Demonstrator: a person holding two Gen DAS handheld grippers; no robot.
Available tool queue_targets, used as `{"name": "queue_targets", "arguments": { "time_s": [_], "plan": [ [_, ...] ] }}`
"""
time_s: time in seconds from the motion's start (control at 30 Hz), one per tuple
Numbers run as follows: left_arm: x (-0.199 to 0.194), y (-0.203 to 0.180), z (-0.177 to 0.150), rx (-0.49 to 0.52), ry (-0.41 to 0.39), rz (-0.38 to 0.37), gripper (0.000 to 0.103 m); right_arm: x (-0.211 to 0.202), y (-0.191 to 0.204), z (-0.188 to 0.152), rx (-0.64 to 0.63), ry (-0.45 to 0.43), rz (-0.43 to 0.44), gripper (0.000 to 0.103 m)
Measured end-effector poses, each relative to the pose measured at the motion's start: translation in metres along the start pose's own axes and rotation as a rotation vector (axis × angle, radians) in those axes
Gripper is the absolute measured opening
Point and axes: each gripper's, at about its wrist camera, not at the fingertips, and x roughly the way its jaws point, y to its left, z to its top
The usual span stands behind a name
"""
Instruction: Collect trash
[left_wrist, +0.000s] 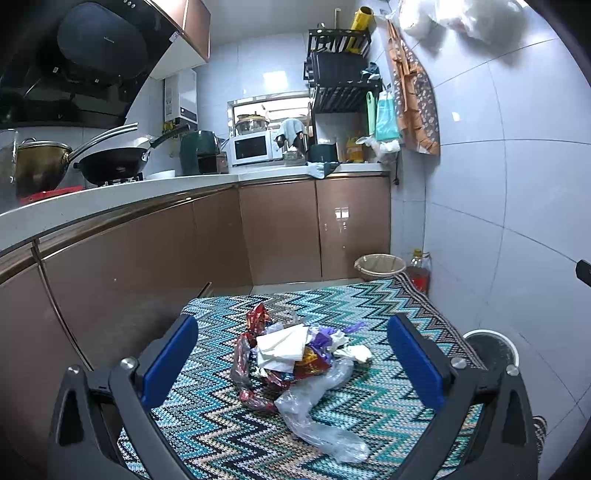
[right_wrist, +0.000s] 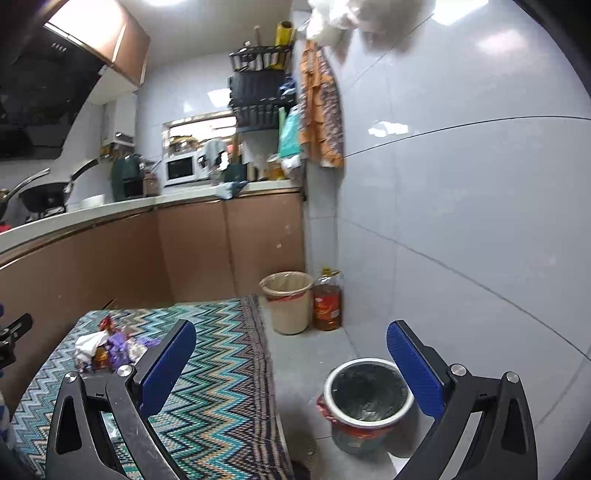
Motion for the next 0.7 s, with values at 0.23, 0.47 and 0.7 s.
{"name": "queue_targets", "arguments": {
  "time_s": [0.23, 0.47, 0.7],
  "plan": [
    [0.033, 0.043, -0.013, -0.029, 0.083, 0.035, 0.103, 0.039, 0.032, -0.004, -0.053, 0.083, 0.149, 0.103],
    [0.062, 0.080, -0.050, -0.032, 0.243, 0.003, 0.102, 0.092, 0.072, -0.022, -0.099, 0.246, 0.319, 0.072],
    [0.099, 0.084, -0.067, -0.091, 0.355, -0.130, 0.082, 0.150, 0.113, -0.041, -0.103, 0.408, 0.473, 0.055]
  ]
}}
